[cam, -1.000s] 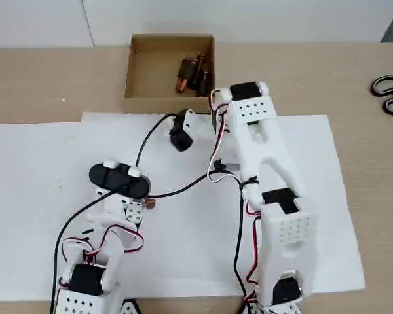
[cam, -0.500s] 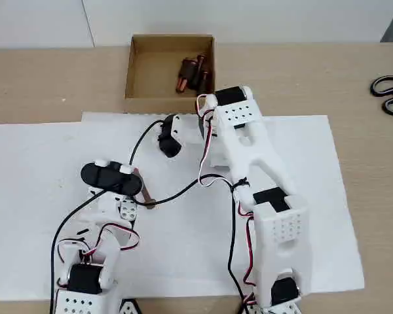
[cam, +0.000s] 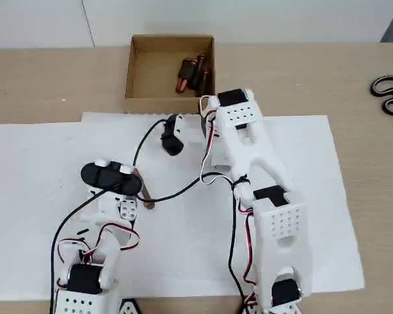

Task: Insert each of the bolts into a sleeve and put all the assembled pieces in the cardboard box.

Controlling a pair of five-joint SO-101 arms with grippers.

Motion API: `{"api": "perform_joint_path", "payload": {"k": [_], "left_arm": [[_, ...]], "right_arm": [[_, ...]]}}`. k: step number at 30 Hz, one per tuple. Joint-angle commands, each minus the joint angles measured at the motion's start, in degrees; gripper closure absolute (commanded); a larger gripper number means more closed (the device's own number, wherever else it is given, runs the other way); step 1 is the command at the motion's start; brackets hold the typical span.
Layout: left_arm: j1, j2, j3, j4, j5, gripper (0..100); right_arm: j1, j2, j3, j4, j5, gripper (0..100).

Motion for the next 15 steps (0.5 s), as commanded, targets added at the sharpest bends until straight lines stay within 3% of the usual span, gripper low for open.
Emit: {"api": "perform_joint_path", "payload": {"k": [1, 12, 15], "left_arm": [[-0.3, -0.5, -0.3, -1.1, 0.0, 99], [-0.2, -0.4, -0.3, -1.1, 0.0, 99], [-0.2, -0.4, -0.3, -1.1, 0.0, 99]], "right_arm": [[1.5, 2.0, 0.7, -0.3, -0.4, 95.3], [3.2, 1.7, 0.7, 0.4, -3.4, 98.6], [4.9, 0.5, -1.8, 0.5, -8.9, 98.6]]}}
